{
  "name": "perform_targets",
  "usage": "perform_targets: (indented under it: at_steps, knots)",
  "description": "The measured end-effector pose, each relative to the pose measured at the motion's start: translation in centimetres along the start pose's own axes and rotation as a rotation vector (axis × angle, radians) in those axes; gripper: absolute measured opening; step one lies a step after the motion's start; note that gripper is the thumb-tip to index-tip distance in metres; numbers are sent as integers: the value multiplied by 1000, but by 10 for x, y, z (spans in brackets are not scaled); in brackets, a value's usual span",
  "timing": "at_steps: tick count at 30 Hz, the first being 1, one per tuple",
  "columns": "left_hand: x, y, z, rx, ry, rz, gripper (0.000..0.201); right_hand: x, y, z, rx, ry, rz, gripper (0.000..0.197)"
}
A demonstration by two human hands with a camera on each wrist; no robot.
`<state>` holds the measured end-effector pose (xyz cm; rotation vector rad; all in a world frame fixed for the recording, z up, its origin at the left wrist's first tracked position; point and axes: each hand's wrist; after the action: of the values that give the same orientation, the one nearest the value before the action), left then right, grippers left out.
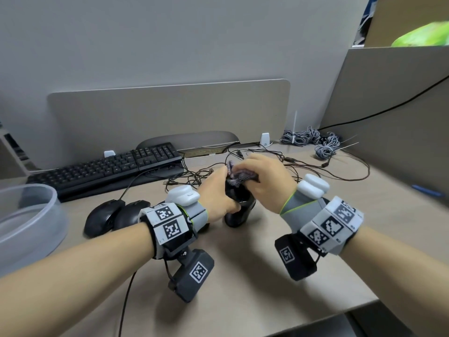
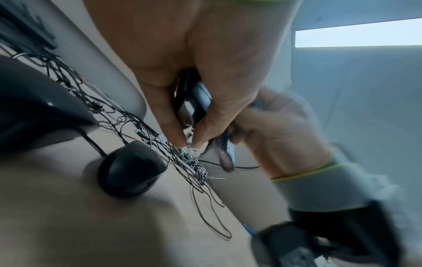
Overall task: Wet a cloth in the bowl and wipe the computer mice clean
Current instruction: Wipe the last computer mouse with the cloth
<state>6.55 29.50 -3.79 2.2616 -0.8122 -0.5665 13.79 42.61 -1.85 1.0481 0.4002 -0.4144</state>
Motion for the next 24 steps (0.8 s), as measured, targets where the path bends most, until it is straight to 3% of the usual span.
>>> perform_targets:
  at_steps: [4, 7, 11, 15, 18, 20, 24]
  knots:
    - [2, -2, 2, 40, -15, -16, 76, -6, 5, -12, 51, -170, -55, 38]
    - [0, 0, 2, 30, -20, -20, 70, 1, -1, 3, 9, -7, -20, 40]
    - [3, 1, 4, 29, -34, -39, 69, -2, 5, -9, 30, -130, -84, 42]
    - [0, 2, 0, 39, -62, -23, 59, 4, -3, 10, -11, 31, 2, 44]
    - [2, 1, 4, 147, -18, -60, 67, -5, 7, -8, -14, -162, -81, 41]
    - [3, -1, 7, 218, 17, -73, 68, -7, 12, -15, -15, -214, -101, 40]
    - [-6, 0, 6, 149, -22, -90, 64, -3, 5, 16, -11, 29, -39, 37]
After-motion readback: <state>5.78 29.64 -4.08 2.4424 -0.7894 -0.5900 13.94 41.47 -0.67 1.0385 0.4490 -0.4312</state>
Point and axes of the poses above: each hand's wrist, its own x-axis away from the middle knuckle, its own y-axis out of the back of the hand, z = x × y, and after that the axes turned 4 degrees about -y, right-handed
